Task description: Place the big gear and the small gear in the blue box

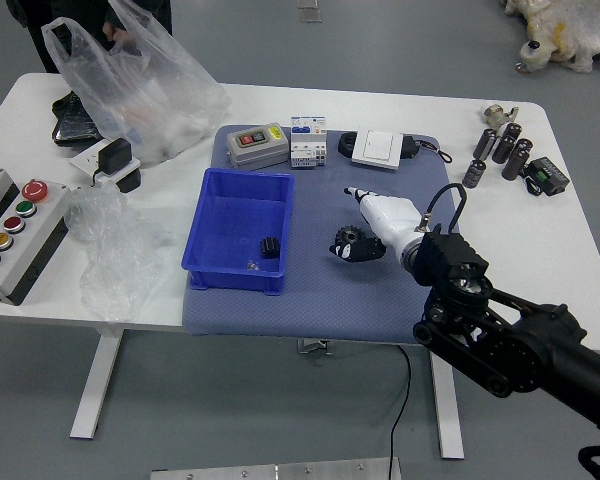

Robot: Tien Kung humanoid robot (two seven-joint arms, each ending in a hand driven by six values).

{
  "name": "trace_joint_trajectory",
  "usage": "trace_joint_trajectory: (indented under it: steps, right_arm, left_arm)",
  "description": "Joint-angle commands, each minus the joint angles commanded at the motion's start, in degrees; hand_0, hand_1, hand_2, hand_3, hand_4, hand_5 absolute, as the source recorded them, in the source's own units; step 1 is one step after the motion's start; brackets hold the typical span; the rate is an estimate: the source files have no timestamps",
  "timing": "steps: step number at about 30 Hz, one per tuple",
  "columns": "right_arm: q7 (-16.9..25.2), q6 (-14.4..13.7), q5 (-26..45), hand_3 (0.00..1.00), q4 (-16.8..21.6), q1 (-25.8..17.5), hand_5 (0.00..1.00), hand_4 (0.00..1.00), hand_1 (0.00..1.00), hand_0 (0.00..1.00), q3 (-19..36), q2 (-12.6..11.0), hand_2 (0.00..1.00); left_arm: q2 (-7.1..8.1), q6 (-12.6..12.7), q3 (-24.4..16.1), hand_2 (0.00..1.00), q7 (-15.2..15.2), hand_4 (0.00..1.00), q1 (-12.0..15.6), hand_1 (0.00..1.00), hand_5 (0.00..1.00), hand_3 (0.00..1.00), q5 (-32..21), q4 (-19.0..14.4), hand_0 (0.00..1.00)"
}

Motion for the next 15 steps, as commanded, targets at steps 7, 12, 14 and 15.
trace_joint_trajectory:
  steps: [7, 12, 14, 15]
  right_arm:
    - [0.5, 0.2, 2.0, 0.880, -2.3, 0.0, 0.495, 0.873, 0.632, 0.304, -1.1, 0.7, 0.826]
    - [0.8, -0.7, 2.7, 0.651, -2.9, 0.0, 0.344, 0.654, 0.543, 0.281, -1.8, 0.9, 0.622]
    - [0.9, -1.4, 2.6, 0.651, -2.9, 0.0, 0.344, 0.654, 0.543, 0.281, -2.1, 0.9, 0.622]
    - [0.9, -1.7, 2.6, 0.509, -2.9, 0.1, 0.118, 0.673, 0.481, 0.248, -2.2, 1.0, 0.456]
  left_arm:
    - [-0.04, 0.0, 0.0, 0.492, 0.0, 0.653, 0.0, 0.459, 0.337, 0.631, 0.0, 0.0, 0.614]
    - [-0.11, -0.1, 0.0, 0.491, -0.1, 0.651, -0.1, 0.459, 0.337, 0.631, -0.1, 0.0, 0.614]
    - [-0.13, -0.2, 0.1, 0.491, -0.2, 0.651, -0.1, 0.459, 0.337, 0.631, -0.2, 0.0, 0.614]
    - [-0.14, -0.2, 0.1, 0.493, -0.2, 0.651, -0.1, 0.459, 0.337, 0.631, -0.2, 0.0, 0.614]
